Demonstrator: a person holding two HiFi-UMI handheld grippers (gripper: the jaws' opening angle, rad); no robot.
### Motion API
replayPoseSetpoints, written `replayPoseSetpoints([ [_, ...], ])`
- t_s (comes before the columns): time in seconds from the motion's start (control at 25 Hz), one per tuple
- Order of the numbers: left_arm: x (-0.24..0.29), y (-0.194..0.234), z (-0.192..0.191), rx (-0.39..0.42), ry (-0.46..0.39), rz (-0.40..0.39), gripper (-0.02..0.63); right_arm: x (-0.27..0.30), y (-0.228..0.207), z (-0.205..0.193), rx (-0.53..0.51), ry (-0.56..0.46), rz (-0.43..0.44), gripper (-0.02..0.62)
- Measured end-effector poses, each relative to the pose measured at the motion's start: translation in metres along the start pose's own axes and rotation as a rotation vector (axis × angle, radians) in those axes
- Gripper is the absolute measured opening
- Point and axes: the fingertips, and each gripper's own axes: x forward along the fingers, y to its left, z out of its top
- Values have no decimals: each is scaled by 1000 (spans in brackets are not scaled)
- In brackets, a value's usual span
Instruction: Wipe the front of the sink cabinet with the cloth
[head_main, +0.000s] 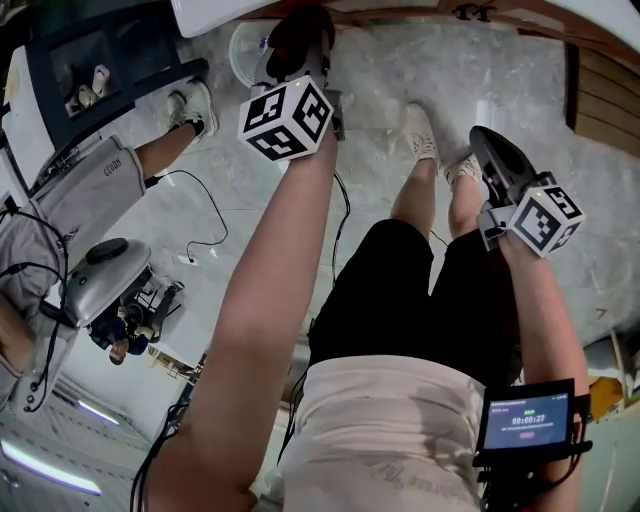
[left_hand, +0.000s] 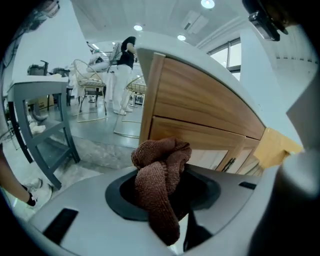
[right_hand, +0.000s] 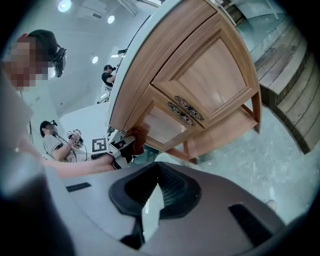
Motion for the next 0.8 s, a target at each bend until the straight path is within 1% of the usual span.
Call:
replayPoseSetpoints([
  [0.16, 0, 33, -18, -131, 7, 37, 167, -1, -2, 2, -6, 2, -2, 12],
  [0.24, 3, 46, -25, -167, 8, 62, 167, -2, -3, 2, -11, 2, -2, 12],
  [0.28, 5, 49, -26, -169, 7, 70, 169, -3, -4, 1, -10, 1, -3, 12],
  [0.36, 7, 47, -26, -139, 12, 71, 167, -7, -7, -1, -5, -2, -7, 12],
  [0.56, 15, 18, -31, -59, 40, 33, 167, -18, -15, -8, 14, -11, -23, 12],
  [0.8, 31, -8, -31, -19, 53, -11, 167, -19, -16, -4, 26, -34, -27, 12],
])
